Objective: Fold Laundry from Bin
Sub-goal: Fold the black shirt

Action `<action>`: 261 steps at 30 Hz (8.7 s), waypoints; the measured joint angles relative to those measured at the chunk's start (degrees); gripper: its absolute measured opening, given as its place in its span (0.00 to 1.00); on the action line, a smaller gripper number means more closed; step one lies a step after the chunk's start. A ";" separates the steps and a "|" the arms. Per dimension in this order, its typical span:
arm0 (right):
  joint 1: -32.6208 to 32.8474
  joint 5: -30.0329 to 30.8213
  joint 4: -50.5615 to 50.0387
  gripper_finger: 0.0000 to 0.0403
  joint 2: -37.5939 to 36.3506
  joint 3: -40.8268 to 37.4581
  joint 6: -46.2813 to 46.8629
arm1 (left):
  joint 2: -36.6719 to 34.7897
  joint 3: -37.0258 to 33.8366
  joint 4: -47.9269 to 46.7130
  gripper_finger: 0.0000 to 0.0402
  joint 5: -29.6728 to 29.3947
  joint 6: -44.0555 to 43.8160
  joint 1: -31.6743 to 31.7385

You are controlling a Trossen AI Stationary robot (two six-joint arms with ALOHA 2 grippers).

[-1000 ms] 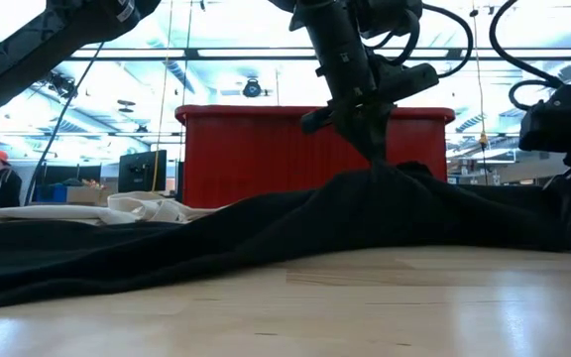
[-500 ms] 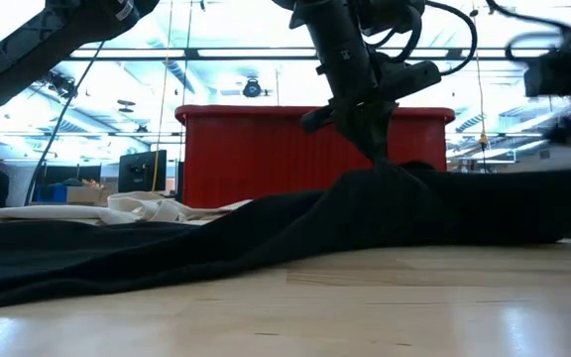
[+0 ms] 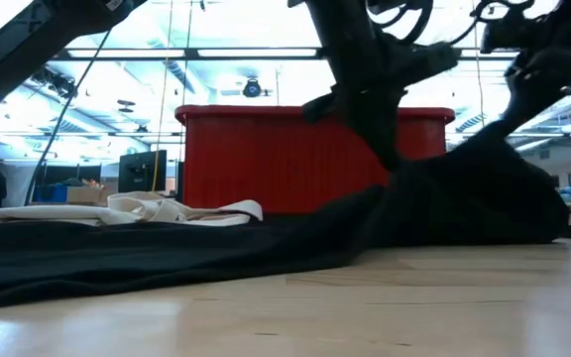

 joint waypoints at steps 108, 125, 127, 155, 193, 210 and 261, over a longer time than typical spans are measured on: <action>-34.58 -27.00 24.87 0.39 10.34 -5.52 -10.17 | -8.49 -18.82 9.42 0.45 14.36 27.28 -5.35; -21.78 -31.35 37.26 0.39 10.28 -8.08 -3.54 | -31.10 -58.09 24.17 0.45 10.88 22.07 -5.27; -20.91 -28.54 41.04 0.39 10.46 -9.55 -2.42 | -34.53 -63.88 28.98 0.45 10.86 19.71 -5.27; -25.70 -21.41 41.98 0.31 14.38 -12.03 1.78 | -43.58 -78.34 41.41 0.45 7.84 -6.98 -13.29; 9.78 -29.33 50.76 0.31 30.13 15.18 -4.08 | -59.21 -78.86 -9.67 0.45 36.03 -31.27 -18.73; 13.72 -19.47 51.15 0.31 47.57 30.29 0.62 | -59.10 -78.95 24.13 0.45 34.81 -5.27 -26.78; 15.59 -10.26 37.22 0.31 42.62 30.27 11.94 | -29.46 -69.77 44.08 0.03 17.02 -12.58 -50.40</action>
